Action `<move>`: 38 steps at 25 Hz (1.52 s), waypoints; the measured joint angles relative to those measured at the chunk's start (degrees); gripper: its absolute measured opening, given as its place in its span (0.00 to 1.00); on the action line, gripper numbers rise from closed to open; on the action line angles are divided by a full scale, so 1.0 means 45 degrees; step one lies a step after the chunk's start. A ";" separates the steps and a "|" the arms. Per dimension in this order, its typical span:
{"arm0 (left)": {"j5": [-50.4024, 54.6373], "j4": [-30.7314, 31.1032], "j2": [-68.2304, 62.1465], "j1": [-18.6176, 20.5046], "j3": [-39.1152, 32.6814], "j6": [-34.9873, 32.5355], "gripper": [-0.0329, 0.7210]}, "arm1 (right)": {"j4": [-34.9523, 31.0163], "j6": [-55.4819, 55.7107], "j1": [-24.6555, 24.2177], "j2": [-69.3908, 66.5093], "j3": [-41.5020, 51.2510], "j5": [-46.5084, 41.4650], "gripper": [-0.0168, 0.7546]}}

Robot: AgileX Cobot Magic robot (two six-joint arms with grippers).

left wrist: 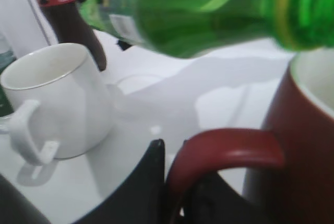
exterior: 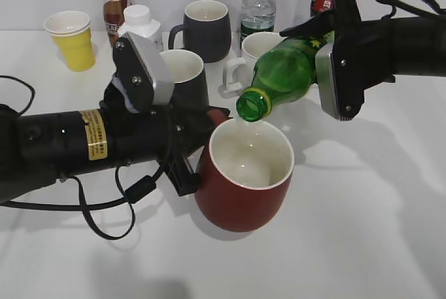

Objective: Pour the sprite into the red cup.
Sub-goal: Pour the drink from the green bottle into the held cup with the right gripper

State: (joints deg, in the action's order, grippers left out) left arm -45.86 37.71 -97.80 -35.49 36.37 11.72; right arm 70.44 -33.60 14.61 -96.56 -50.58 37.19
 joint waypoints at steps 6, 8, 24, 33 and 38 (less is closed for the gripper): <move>0.0300 -0.0498 0.0000 -0.0027 0.0000 0.0000 0.13 | -0.0024 -0.0632 0.0000 0.0000 0.0000 0.0000 0.53; 0.0300 -0.0576 0.0000 -0.0027 0.0000 0.0000 0.13 | -0.0024 -0.0745 0.0000 0.0000 -0.0002 0.0000 0.53; 0.0928 -0.0458 0.0000 -0.0027 0.0000 0.0000 0.13 | -0.0756 -0.2402 0.0000 0.0015 -0.0080 0.0000 0.53; 0.0951 -0.0458 0.0000 -0.0027 0.0000 0.0000 0.13 | -0.1234 -0.2972 0.0000 0.0015 -0.0080 0.0000 0.53; 0.0975 -0.0458 0.0000 -0.0027 0.0000 0.0000 0.13 | -0.1355 -0.3045 0.0000 0.0015 -0.0080 0.0000 0.53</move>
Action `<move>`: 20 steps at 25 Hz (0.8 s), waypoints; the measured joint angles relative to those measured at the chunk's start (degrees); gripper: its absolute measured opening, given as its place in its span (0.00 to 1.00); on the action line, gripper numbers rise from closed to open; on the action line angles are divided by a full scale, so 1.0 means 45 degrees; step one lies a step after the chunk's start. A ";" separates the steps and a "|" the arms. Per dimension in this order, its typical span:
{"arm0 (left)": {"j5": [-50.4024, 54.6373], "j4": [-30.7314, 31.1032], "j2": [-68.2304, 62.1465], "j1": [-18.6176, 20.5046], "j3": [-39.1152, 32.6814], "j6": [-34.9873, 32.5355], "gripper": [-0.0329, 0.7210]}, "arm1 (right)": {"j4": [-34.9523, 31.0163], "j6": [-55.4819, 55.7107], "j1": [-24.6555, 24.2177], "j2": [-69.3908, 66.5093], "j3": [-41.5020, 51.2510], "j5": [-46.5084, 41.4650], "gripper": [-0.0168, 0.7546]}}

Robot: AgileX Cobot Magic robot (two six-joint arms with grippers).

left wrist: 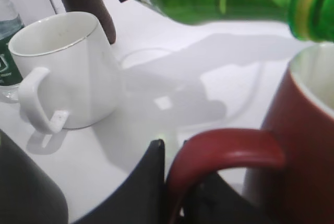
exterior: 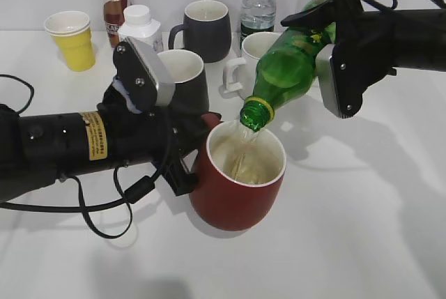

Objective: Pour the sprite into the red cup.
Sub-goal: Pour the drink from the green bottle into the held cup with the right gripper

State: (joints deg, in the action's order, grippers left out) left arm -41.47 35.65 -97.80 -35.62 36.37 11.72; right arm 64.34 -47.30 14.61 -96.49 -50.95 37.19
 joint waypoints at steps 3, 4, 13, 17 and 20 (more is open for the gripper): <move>0.0012 0.0000 0.0000 0.0000 0.0000 0.0000 0.13 | -0.0016 0.0000 0.0000 0.0000 0.0000 0.0000 0.53; 0.0012 0.0000 0.0000 0.0000 0.0000 0.0000 0.13 | -0.0016 0.0000 0.0000 0.0000 0.0000 0.0000 0.53; 0.0065 0.0000 0.0000 0.0000 0.0000 0.0000 0.13 | -0.0020 -0.0005 0.0000 0.0004 0.0000 0.0000 0.53; 0.0065 0.0000 0.0000 0.0000 0.0000 0.0000 0.13 | -0.0030 -0.0005 0.0000 0.0004 0.0000 0.0012 0.53; 0.0065 0.0011 0.0000 0.0000 0.0000 0.0000 0.13 | -0.0030 -0.0005 0.0000 0.0004 0.0000 0.0012 0.53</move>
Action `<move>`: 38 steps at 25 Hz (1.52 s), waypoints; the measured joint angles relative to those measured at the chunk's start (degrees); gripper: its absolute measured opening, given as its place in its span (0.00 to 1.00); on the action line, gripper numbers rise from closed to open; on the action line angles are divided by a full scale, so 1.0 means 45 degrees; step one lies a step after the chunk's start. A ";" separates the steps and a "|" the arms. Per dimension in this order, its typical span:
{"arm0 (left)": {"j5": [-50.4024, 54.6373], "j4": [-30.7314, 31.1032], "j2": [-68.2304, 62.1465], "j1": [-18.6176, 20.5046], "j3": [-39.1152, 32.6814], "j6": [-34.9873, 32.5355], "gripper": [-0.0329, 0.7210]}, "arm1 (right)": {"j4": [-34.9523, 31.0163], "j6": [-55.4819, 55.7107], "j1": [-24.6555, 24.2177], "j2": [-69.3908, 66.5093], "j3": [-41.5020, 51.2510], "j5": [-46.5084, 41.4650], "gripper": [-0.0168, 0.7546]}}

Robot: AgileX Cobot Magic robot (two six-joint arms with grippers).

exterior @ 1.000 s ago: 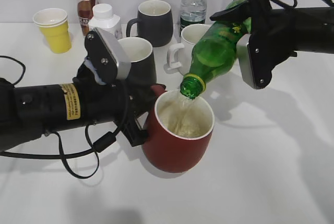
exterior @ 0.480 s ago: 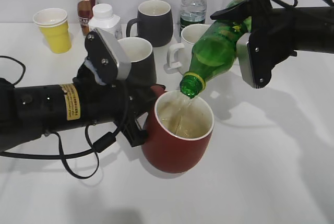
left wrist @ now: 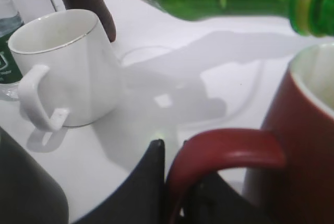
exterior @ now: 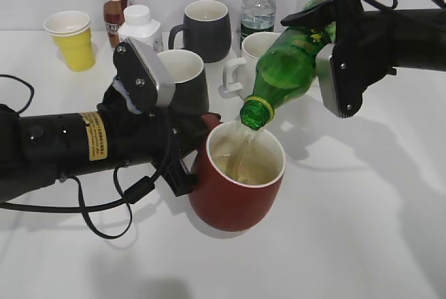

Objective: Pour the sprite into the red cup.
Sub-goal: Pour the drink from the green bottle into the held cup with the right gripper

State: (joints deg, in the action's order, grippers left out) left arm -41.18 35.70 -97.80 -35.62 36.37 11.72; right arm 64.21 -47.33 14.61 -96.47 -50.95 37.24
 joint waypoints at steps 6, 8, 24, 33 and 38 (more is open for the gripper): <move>0.0000 0.0000 0.0000 0.0000 0.0000 0.0000 0.13 | 0.0000 0.0000 0.0000 0.0000 0.0000 0.0023 0.53; 0.0000 0.0000 0.0000 0.0000 0.0000 0.0000 0.13 | -0.0013 0.0000 0.0000 0.0000 0.0000 0.0078 0.53; 0.0000 0.0000 0.0000 0.0000 0.0000 0.0000 0.13 | -0.0013 0.0000 0.0000 0.0015 0.0000 0.0104 0.53; -0.0177 -0.0347 0.0000 0.0000 0.0000 0.0000 0.13 | 0.0079 0.2532 0.0000 0.0015 0.0000 0.0115 0.53; -0.0193 -0.0976 0.0091 0.0000 0.0000 0.0000 0.13 | 0.0119 0.4311 0.0000 0.0015 0.0138 0.0115 0.53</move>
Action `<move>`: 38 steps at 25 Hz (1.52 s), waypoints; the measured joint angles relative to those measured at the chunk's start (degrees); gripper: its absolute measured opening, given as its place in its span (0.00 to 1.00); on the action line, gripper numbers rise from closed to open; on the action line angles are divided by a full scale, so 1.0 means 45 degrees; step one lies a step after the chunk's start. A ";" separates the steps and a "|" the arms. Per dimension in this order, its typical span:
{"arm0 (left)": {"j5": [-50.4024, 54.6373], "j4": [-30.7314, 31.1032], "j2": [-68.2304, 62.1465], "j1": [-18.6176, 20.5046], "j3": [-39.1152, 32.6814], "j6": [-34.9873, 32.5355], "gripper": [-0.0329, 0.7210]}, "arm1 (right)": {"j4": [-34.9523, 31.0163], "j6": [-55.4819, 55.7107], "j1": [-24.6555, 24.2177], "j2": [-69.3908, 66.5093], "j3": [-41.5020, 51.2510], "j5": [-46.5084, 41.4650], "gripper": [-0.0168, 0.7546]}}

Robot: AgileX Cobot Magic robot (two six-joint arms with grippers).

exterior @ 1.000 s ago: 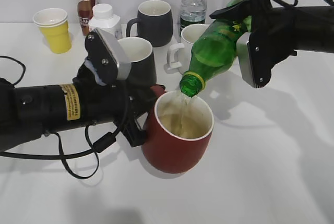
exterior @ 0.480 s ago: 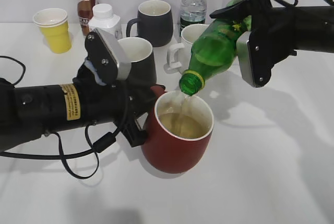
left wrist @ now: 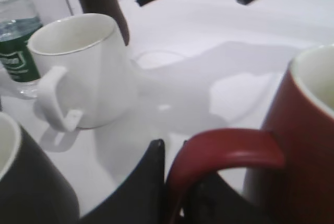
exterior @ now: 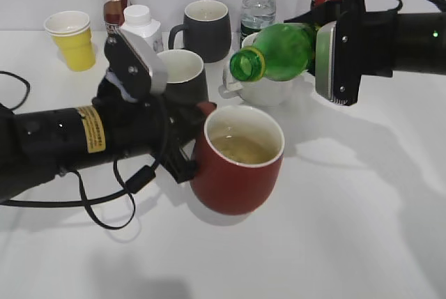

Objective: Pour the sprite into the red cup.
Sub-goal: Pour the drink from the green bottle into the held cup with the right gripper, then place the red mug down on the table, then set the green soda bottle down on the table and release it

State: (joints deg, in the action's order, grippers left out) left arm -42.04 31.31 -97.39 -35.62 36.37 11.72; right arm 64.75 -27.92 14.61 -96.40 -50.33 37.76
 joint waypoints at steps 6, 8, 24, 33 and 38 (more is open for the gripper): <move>-0.0407 -0.0624 0.0692 0.0240 -0.0235 -0.0011 0.13 | -0.0182 0.3957 0.0000 0.0010 0.0283 0.0127 0.53; -0.0468 -0.0878 0.0957 0.0464 -0.0380 -0.0011 0.13 | -0.0721 0.5374 0.0000 0.0010 0.0283 0.0438 0.53; -0.0276 -0.1934 0.3125 0.5394 -0.1813 -0.0011 0.13 | -0.5991 0.9341 0.0010 0.0010 -0.0088 0.1340 0.53; -0.0289 -0.2043 0.2769 0.8243 -0.1822 -0.0011 0.13 | -0.9716 0.9691 0.0010 -0.0013 -0.0286 0.0851 0.53; -0.1083 -0.2491 0.1235 0.8822 -0.1822 -0.0011 0.13 | -1.0790 0.9465 0.0010 -0.0013 -0.0285 -0.0918 0.53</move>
State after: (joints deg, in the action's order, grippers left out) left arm -46.92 20.10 -91.83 4.08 28.17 11.67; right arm 16.19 14.67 14.66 -96.46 -51.61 33.63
